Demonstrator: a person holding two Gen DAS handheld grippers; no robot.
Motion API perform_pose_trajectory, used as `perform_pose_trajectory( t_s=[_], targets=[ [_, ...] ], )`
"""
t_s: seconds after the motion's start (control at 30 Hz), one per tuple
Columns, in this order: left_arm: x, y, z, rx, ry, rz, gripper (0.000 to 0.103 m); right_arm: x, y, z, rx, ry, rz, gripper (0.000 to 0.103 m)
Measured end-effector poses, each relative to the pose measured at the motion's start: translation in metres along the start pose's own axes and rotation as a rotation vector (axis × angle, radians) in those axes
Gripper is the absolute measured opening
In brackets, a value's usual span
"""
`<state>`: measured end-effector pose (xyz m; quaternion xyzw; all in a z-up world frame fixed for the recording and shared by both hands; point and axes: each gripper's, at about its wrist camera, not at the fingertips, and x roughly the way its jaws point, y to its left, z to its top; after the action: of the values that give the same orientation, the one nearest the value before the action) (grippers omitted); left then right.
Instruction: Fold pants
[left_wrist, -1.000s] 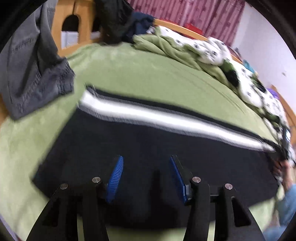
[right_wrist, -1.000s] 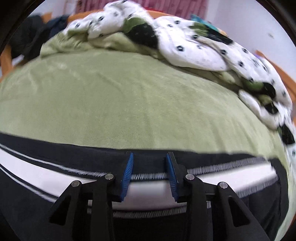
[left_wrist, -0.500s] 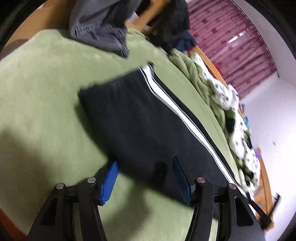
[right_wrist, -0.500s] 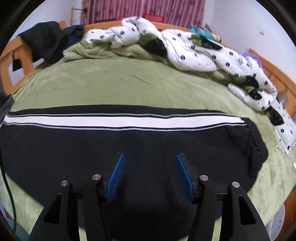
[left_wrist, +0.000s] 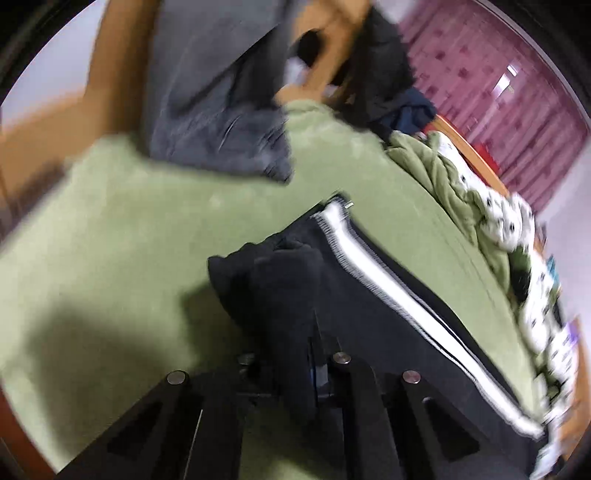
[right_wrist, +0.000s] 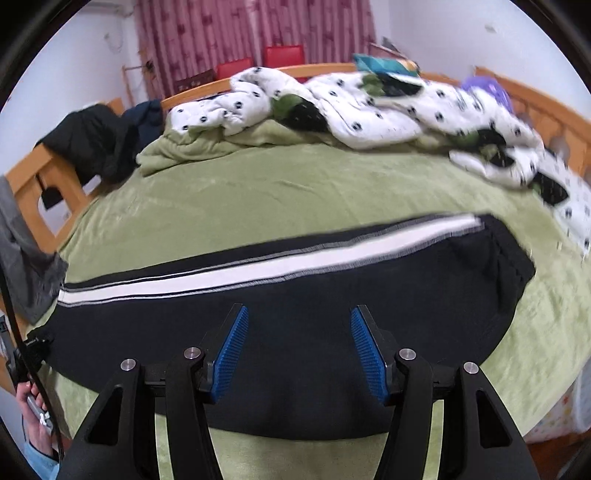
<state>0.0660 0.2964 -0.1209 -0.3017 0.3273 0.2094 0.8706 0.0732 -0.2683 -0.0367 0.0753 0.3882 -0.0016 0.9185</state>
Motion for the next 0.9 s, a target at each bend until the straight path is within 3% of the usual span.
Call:
perform_pose_trajectory(
  t_s=[0.13,0.23,0.33,0.4,0.53,0.67,0.73,0.8,0.83,0.9],
  targets=[
    [-0.039,-0.064,0.015,0.185,-0.078,0.057,0.01,0.015,-0.04,-0.021,0.015,-0.04,-0.012,0.058],
    [-0.068,-0.138,0.013,0.368,-0.138,0.062,0.01,0.031,-0.071,-0.028,0.036,-0.027,-0.114,0.057],
    [-0.084,-0.212,-0.007,0.531,-0.146,-0.002,0.01,0.029,-0.099,-0.026,0.071,-0.062,-0.055,0.057],
    [-0.09,-0.261,-0.036,0.635,-0.138,-0.055,0.01,0.026,-0.117,-0.029,0.094,-0.095,-0.083,0.057],
    [-0.088,-0.331,-0.114,0.777,-0.125,-0.137,0.01,0.027,-0.145,-0.032,0.164,-0.079,-0.064,0.057],
    [-0.065,-0.371,-0.216,0.858,-0.006,-0.21,0.01,0.026,-0.166,-0.034,0.255,-0.07,-0.041,0.057],
    [-0.053,-0.377,-0.265,0.909,0.048,-0.203,0.01,0.022,-0.173,-0.034,0.283,-0.085,-0.037,0.057],
    [-0.039,-0.378,-0.305,0.947,0.079,-0.13,0.011,0.019,-0.176,-0.036,0.282,-0.104,-0.045,0.057],
    [-0.039,-0.376,-0.316,0.958,0.047,-0.096,0.011,0.019,-0.176,-0.037,0.275,-0.106,-0.051,0.057],
    [-0.049,-0.371,-0.324,0.984,-0.012,-0.107,0.016,0.02,-0.177,-0.042,0.268,-0.098,-0.043,0.057]
  ],
)
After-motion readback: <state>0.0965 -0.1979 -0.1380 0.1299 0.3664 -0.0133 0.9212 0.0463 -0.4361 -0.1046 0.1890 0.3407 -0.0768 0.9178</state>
